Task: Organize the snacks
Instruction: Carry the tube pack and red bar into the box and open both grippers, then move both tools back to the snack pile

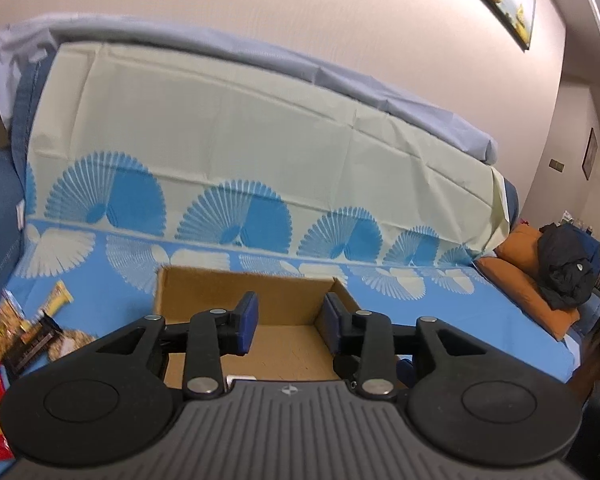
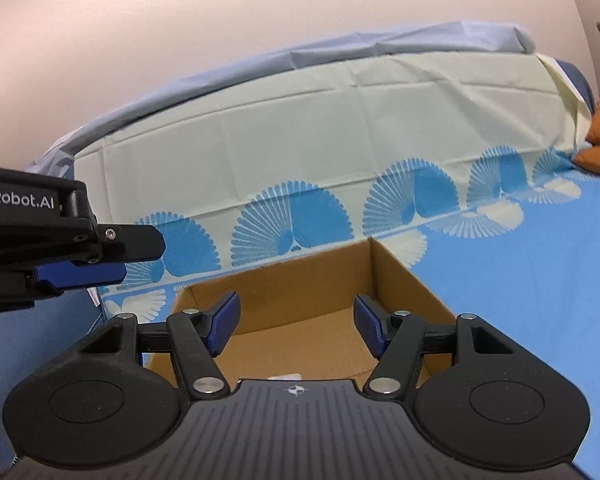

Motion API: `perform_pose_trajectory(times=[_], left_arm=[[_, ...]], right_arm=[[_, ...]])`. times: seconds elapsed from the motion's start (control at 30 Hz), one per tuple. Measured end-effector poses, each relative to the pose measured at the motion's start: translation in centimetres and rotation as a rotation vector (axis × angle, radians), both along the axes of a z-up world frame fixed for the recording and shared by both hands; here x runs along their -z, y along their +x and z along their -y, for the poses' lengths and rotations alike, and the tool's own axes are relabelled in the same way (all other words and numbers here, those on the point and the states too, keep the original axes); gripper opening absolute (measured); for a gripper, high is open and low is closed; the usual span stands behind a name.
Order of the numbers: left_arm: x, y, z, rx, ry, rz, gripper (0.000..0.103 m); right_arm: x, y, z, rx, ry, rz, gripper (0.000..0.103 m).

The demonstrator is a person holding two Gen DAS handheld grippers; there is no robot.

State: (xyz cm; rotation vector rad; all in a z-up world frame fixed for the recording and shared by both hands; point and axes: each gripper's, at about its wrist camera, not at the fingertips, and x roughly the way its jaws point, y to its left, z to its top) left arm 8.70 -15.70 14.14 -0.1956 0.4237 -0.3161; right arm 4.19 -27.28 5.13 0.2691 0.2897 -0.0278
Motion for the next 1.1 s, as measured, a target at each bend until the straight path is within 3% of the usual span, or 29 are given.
perform_pose_trajectory(times=[0.2,0.6,0.73,0.83,0.93,1.1], left_arm=[[0.2,-2.5,-1.2,0.017,0.029,0.055,0.043],[2.2,-5.2,-6.3,0.085,-0.072,-0.044,0.042],[3.7,-5.8,-8.5,0.075,-0.079,-0.082,0.016],[4.8,-6.1,-10.8,0.038,-0.087,-0.106,0.005],[6.0,-6.0,-13.5,-0.012,-0.093,-0.132,0.005],[9.0,-5.5,-19.4,-0.137,-0.055,-0.184,0.005]], right_arm=[[-0.1,-0.1,-0.7,-0.038,-0.015,0.001,0.066],[-0.2,-0.8,-3.1,-0.096,-0.06,-0.013,0.066],[0.0,-0.9,-3.9,-0.13,-0.069,-0.024,0.06],[0.0,-1.1,-4.5,-0.161,-0.071,-0.031,0.05],[0.2,-1.2,-5.2,-0.195,-0.077,-0.036,0.04],[0.3,-1.6,-6.9,-0.255,-0.099,-0.041,0.037]])
